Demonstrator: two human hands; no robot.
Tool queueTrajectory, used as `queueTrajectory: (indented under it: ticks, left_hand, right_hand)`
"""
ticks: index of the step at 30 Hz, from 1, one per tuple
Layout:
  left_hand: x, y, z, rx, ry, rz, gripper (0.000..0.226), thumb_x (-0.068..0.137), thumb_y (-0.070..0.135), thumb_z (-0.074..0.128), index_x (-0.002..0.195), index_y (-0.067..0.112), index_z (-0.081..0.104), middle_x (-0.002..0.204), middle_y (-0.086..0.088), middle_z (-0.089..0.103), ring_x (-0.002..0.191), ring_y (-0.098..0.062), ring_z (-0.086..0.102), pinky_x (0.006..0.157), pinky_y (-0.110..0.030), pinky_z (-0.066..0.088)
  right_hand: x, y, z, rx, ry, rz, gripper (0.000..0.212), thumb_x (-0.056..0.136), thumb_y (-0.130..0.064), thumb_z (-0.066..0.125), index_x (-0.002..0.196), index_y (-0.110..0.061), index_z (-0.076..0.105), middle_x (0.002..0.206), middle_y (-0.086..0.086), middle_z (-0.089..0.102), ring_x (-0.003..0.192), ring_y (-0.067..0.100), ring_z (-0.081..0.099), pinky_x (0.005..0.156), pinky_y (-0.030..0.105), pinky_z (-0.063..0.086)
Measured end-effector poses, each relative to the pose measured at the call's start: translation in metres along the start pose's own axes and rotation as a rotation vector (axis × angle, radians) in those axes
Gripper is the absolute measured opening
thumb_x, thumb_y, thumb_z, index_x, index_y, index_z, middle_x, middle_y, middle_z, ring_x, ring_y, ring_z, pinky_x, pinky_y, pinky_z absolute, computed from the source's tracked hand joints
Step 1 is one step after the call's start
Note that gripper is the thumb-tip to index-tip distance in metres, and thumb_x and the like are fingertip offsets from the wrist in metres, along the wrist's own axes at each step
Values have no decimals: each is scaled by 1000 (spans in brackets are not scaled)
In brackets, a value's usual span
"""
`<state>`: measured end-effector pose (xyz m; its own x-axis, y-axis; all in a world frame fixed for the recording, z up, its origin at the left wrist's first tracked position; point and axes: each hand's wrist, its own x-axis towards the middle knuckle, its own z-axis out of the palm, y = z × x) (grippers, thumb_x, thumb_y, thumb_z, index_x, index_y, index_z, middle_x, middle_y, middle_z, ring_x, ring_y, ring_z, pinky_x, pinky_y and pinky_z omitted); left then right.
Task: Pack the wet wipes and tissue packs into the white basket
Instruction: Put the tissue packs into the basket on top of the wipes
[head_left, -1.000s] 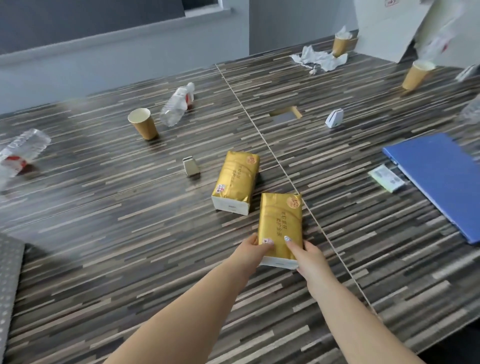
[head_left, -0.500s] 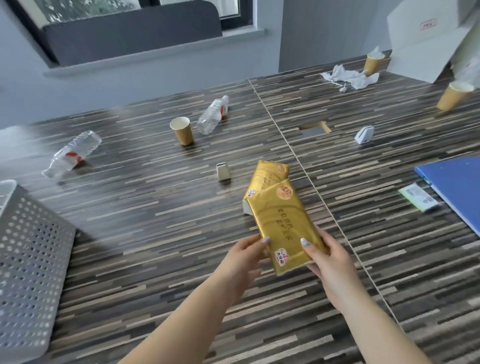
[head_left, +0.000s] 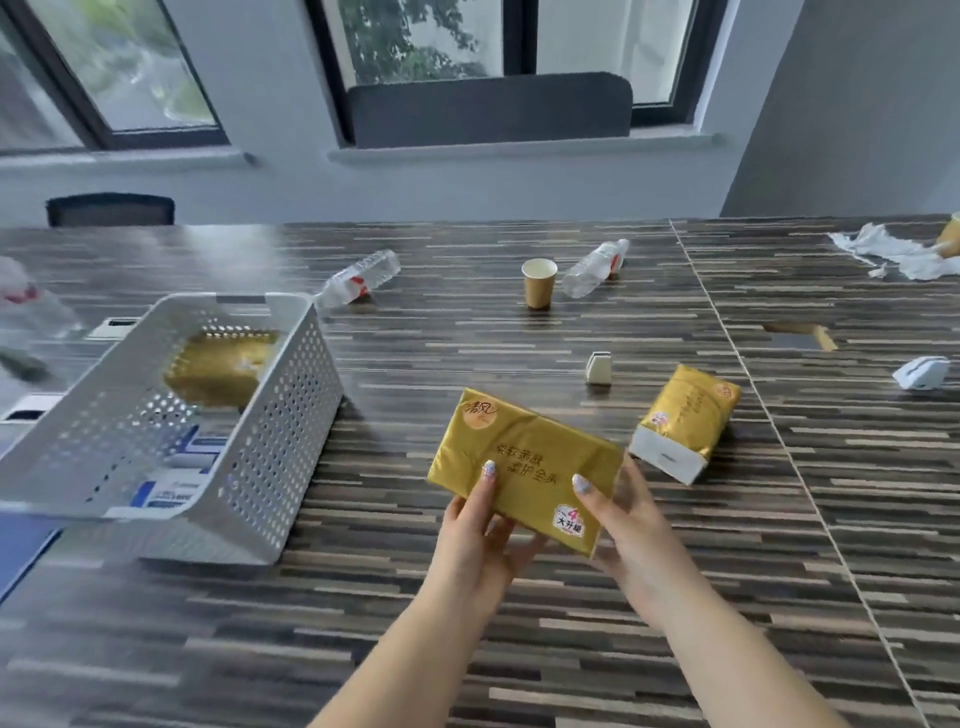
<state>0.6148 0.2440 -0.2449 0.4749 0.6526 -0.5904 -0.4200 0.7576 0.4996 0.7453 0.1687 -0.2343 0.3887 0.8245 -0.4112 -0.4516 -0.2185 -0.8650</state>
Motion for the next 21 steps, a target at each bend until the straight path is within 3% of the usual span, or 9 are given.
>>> queueTrajectory:
  ticks: [3,5,9,12,15,18,21]
  left_hand:
    - [-9,16,-21,-13,1,30,79,64,34,78,134,11,49,129,-19,61,111,-32,62,81,-52,56]
    - [-15,30,-41,29,-1,53,74,66,34,76,133,12,51,123,-13,66,108,-26,62,84,-50,53]
    - [-29,78,-89,215,0,153,66,64,39,79,120,16,53,116,-4,63,107,-21,58,89,-46,46]
    - [-43,122,-118,418,-153,195,78,74,40,76,140,17,41,136,-11,57,120,-30,58,104,-57,40]
    - [-63,156,-126,644,-275,278,77,72,48,75,135,14,47,127,-13,64,117,-30,62,97,-54,49]
    - [-73,179,-128,700,-224,309,85,54,62,80,124,21,55,117,-5,71,110,-24,66,94,-49,52]
    - [-75,197,-144,704,-149,314,86,53,68,77,124,27,53,119,-2,69,108,-21,67,95,-49,52]
  right_hand:
    - [-2,7,30,-13,-20,1,53,68,-28,74,117,-32,54,110,2,71,96,24,70,85,49,54]
    - [-4,8,47,-25,-20,-9,47,75,-21,72,119,-30,56,109,4,70,95,25,70,85,47,55]
    - [-10,7,73,-52,-75,-25,60,65,-26,74,123,-28,57,116,7,68,101,28,68,94,53,50]
    - [-11,5,88,-114,-155,-31,72,63,-23,74,131,-26,51,119,8,67,102,26,68,89,46,53]
    - [-11,7,113,-169,-221,-18,81,63,-28,79,137,-25,46,120,8,66,105,26,67,92,46,53]
    - [-9,11,143,-216,-223,-49,85,60,-41,85,135,-26,48,120,5,67,106,23,67,92,45,53]
    - [-7,8,180,-297,-171,-113,87,52,-67,76,128,-29,54,117,2,68,103,20,68,88,39,53]
